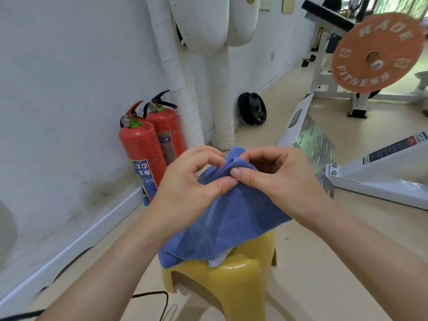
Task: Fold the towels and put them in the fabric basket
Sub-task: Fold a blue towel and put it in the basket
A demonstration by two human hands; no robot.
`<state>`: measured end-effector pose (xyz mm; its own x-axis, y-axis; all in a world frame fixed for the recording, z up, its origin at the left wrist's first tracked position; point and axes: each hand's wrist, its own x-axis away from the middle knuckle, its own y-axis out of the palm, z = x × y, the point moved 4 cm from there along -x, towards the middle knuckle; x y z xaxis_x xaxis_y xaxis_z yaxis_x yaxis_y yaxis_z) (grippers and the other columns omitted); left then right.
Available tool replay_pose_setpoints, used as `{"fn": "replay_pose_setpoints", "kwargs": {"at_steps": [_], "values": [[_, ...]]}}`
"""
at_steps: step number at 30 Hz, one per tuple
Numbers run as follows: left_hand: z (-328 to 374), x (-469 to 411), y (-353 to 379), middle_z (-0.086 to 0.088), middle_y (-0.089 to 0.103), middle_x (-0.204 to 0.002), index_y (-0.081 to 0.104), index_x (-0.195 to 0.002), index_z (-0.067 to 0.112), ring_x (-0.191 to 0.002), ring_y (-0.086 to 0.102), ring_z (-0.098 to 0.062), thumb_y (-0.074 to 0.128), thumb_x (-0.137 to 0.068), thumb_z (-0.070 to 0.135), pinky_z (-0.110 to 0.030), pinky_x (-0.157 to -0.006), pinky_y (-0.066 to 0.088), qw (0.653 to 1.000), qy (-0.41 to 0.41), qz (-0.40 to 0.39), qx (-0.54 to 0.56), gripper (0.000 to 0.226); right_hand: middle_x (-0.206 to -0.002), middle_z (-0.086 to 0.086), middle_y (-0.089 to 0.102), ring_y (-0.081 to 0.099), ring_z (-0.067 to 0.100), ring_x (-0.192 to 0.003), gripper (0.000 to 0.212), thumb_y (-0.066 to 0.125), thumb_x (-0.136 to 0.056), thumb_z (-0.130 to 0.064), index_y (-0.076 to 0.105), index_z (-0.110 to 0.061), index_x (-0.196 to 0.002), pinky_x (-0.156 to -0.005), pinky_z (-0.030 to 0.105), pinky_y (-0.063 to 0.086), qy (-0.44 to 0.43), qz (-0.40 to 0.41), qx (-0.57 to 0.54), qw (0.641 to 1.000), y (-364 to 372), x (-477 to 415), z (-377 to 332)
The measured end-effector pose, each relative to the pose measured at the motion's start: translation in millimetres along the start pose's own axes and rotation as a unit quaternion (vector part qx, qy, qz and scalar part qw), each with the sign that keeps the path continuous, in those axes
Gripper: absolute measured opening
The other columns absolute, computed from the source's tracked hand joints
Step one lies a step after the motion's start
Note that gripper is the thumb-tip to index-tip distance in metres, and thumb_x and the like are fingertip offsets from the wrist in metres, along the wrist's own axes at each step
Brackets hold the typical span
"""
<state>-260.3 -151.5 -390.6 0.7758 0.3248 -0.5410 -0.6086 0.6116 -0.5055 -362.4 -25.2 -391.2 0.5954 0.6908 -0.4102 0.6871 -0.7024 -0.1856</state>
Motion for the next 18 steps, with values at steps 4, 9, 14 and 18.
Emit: {"fn": "replay_pose_setpoints", "kwargs": {"at_steps": [4, 9, 14, 18], "values": [[33, 1, -19, 0.0, 0.072, -0.084, 0.059, -0.066, 0.008, -0.081, 0.07, -0.014, 0.068, -0.074, 0.008, -0.023, -0.07, 0.055, 0.968, -0.075, -0.059, 0.233, 0.012, -0.081, 0.013, 0.073, 0.068, 0.029, -0.077, 0.018, 0.08, -0.071, -0.029, 0.073, -0.014, -0.079, -0.074, 0.039, 0.055, -0.026, -0.039, -0.012, 0.999, -3, 8, -40], [54, 4, -35, -0.005, 0.063, -0.062, 0.062, -0.061, 0.013, -0.058, 0.059, -0.017, 0.075, -0.065, 0.008, -0.026, -0.055, 0.049, 0.943, -0.117, -0.054, 0.307, 0.014, -0.07, 0.0, 0.069, 0.064, 0.01, -0.067, 0.014, 0.08, -0.066, -0.027, 0.07, -0.021, -0.074, -0.064, 0.024, 0.052, -0.006, -0.149, -0.015, 0.989, -10, 17, -69], [49, 17, -28, -0.013, 0.064, -0.077, 0.06, -0.078, -0.004, -0.071, 0.06, -0.023, 0.077, -0.058, 0.023, -0.031, -0.063, 0.047, 0.94, -0.162, -0.088, 0.288, 0.038, -0.078, 0.01, 0.072, 0.067, 0.015, -0.074, 0.016, 0.083, -0.069, -0.021, 0.071, -0.018, -0.079, -0.072, 0.031, 0.055, 0.009, -0.187, 0.017, 0.982, -13, 24, -74], [50, 27, -22, -0.018, 0.07, -0.095, 0.064, -0.1, -0.01, -0.084, 0.067, -0.027, 0.076, -0.062, 0.025, -0.03, -0.071, 0.053, 0.933, -0.178, -0.091, 0.298, 0.053, -0.08, 0.003, 0.074, 0.066, 0.006, -0.079, 0.008, 0.075, -0.078, -0.011, 0.071, -0.01, -0.085, -0.075, 0.022, 0.054, 0.006, -0.189, 0.033, 0.981, -14, 26, -74]]}}
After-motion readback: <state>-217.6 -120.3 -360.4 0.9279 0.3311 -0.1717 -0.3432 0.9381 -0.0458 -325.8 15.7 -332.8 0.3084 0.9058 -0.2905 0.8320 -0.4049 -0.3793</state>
